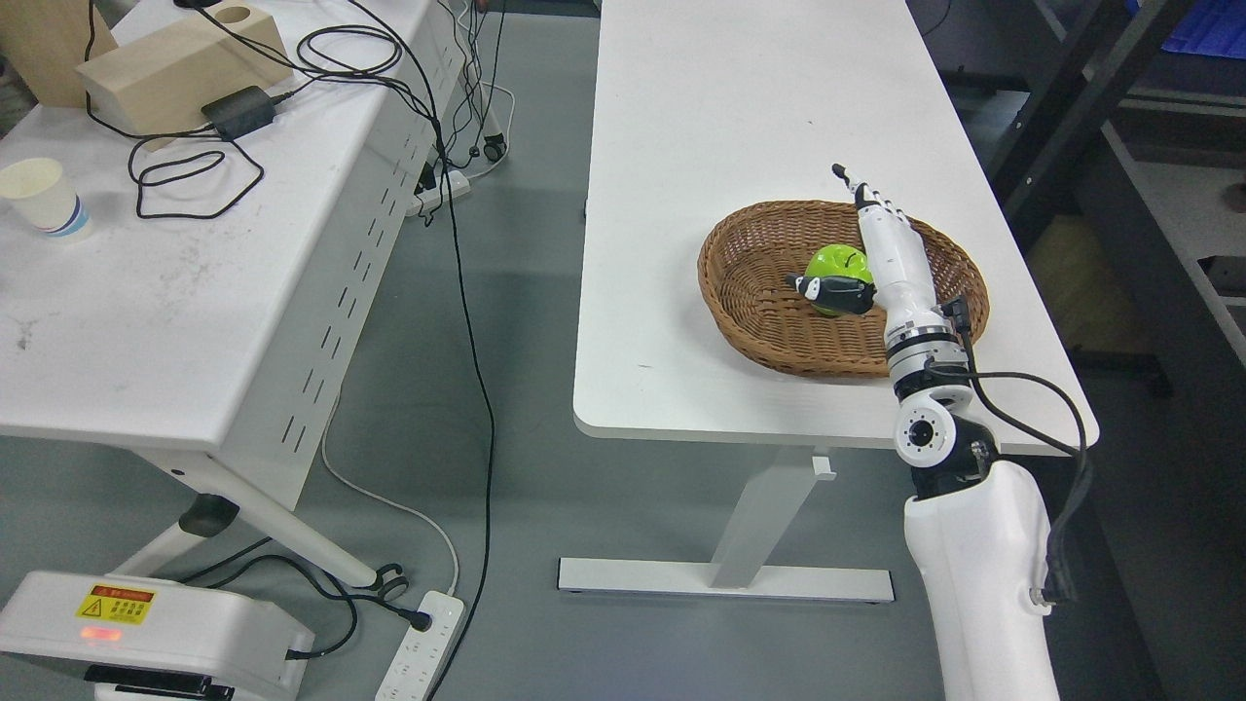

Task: Place green apple on left shelf middle layer
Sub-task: 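Lower the right hand into the basket around the green apple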

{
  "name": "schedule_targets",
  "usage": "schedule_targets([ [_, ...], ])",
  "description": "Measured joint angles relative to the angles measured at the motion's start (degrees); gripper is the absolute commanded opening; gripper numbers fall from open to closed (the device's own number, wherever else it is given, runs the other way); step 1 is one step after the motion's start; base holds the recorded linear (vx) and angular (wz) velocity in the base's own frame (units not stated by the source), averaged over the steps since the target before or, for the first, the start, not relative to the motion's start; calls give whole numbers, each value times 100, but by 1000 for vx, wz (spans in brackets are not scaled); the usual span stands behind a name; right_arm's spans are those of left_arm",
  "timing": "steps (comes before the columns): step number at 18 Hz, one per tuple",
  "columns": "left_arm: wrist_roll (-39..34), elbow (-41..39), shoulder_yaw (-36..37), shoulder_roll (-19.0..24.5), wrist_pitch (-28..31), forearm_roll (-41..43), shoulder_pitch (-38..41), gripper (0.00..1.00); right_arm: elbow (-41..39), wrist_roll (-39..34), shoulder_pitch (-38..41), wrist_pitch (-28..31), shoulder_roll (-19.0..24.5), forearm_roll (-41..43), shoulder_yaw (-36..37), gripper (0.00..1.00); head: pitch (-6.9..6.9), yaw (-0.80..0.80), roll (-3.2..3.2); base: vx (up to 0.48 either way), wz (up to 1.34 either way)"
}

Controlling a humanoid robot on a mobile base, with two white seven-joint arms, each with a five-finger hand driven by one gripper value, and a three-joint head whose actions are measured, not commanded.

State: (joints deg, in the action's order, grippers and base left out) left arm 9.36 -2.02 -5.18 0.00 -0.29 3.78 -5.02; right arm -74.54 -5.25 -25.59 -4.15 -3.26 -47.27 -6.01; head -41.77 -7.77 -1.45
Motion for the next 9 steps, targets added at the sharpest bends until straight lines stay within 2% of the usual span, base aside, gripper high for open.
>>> schedule_targets([
  [9, 0, 0, 0, 0, 18, 0, 0, 100, 318, -286, -292, 184, -32, -57, -266, 99, -1, 0, 0, 76, 2],
])
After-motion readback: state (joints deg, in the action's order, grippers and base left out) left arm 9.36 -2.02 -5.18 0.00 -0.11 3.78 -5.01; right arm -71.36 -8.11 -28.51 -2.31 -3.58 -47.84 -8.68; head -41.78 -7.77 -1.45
